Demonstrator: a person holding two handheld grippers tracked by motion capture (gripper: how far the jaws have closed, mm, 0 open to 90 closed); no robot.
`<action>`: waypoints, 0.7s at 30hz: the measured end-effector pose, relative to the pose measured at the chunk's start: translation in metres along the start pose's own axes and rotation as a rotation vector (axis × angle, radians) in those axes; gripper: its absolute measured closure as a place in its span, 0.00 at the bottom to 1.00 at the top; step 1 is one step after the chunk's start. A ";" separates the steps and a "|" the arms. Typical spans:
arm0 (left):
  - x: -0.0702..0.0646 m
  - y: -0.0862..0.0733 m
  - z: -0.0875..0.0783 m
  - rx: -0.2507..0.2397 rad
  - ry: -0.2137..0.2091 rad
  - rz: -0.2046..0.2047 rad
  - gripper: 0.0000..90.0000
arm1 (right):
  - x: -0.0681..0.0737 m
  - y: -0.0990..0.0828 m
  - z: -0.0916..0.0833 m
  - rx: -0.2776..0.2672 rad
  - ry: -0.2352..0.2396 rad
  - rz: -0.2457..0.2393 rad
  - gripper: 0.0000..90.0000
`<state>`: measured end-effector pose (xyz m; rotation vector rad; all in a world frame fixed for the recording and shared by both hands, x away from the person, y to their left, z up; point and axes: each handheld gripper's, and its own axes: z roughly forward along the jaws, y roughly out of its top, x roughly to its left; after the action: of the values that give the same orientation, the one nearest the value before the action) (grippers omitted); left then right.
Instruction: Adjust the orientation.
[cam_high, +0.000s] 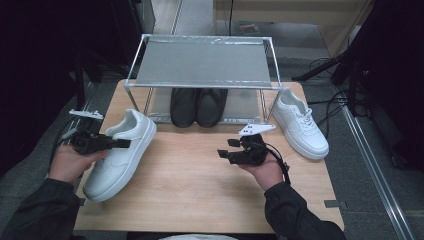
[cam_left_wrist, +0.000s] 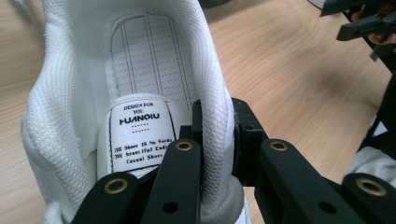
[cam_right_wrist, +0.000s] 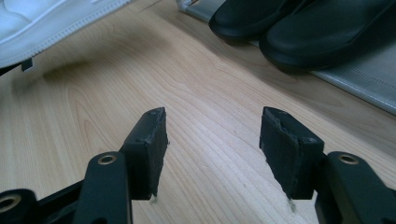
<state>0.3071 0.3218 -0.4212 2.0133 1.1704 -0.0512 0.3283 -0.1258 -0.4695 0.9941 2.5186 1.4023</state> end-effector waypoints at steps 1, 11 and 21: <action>-0.003 0.002 0.005 0.004 -0.007 0.007 0.92 | 0.000 0.000 0.000 -0.001 -0.001 0.002 0.48; -0.046 0.029 0.052 0.058 -0.085 0.121 0.92 | 0.000 -0.001 -0.005 -0.020 0.004 0.002 0.48; -0.089 0.040 0.107 0.100 -0.144 0.195 0.91 | 0.002 -0.001 -0.010 -0.035 0.008 -0.017 0.48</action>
<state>0.3220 0.1779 -0.4351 2.1639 0.8937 -0.1570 0.3222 -0.1321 -0.4642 0.9614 2.4929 1.4432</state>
